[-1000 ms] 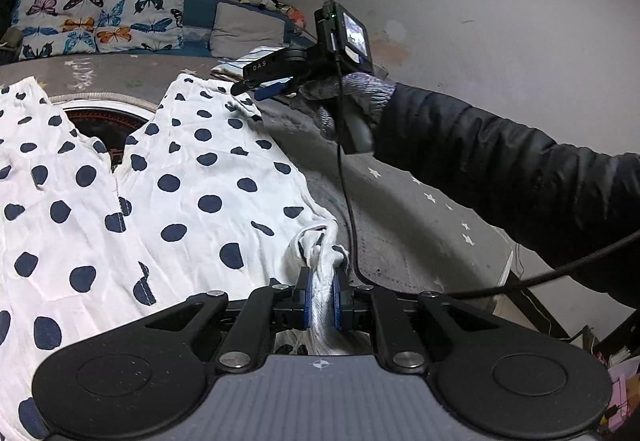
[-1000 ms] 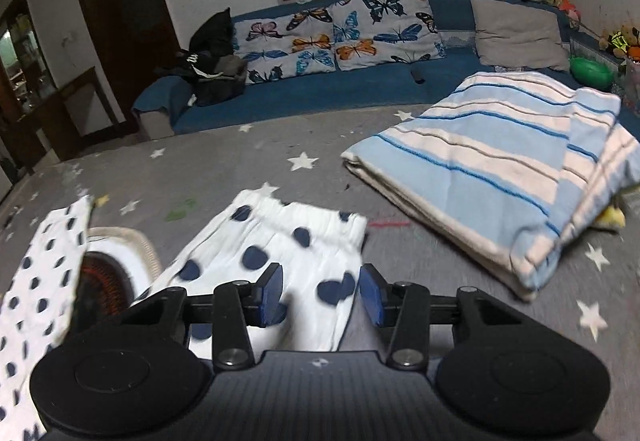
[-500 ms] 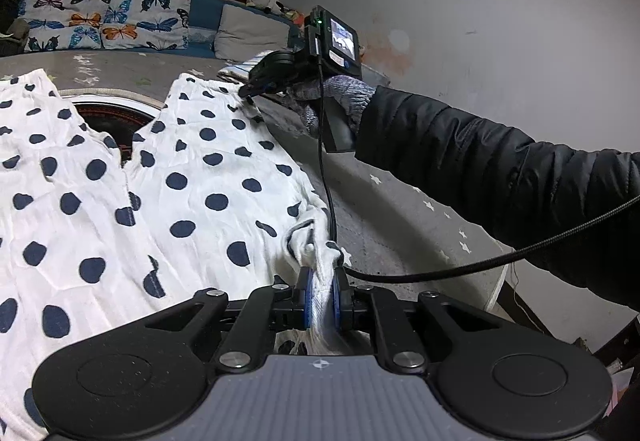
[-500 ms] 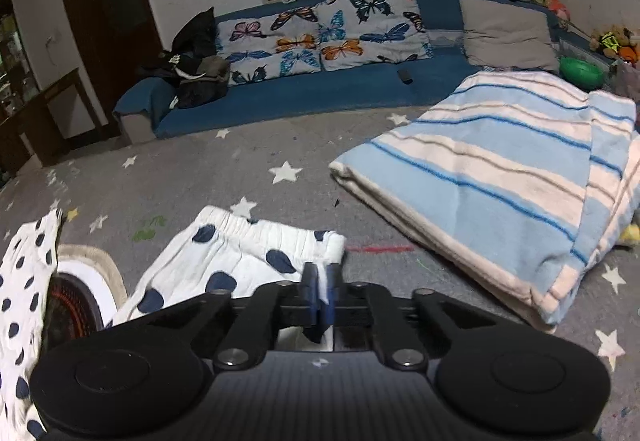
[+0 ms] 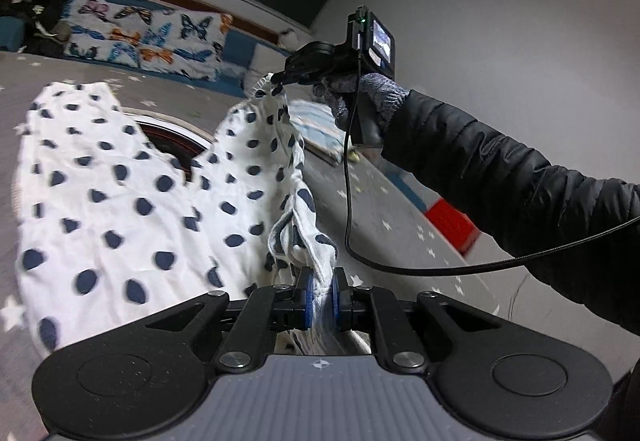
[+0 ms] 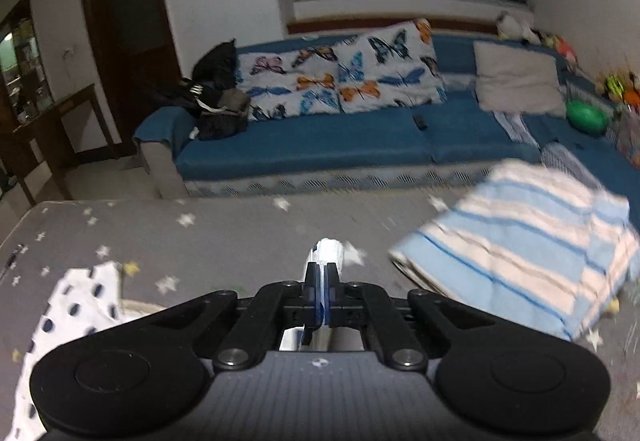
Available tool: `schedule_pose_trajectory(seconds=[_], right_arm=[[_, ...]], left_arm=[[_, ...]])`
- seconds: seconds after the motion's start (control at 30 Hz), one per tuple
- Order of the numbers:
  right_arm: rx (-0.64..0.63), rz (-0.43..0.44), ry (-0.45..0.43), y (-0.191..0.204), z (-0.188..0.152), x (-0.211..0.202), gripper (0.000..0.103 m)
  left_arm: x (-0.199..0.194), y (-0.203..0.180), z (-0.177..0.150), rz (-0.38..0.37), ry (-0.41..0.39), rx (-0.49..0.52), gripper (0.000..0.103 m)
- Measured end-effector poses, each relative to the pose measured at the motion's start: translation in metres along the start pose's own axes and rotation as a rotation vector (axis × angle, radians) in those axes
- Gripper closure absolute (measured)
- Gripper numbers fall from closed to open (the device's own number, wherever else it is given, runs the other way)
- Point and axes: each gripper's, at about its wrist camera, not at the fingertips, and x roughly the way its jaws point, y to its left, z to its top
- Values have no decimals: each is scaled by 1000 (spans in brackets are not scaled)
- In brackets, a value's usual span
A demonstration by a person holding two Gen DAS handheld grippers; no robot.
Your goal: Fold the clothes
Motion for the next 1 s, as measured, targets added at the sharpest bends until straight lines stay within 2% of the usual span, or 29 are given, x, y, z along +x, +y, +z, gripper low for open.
schedule_pose_trajectory(seconds=[0.27,0.47,0.8,1.0], right_arm=[[-76,52,-29,100,33,10,102],[-139,115,-18,180,36,37,102],[-258,166,62,288,7,92,102],[-253,247,115,312,-18,108,98]], left_arm=[[-55,27,-9,33,-93,-94,94],[-87,48,-18,68,-139,-170,94],[-103,72,-37,122,-133,-283,94],[-104,76,-41,143,-122,-309,93]])
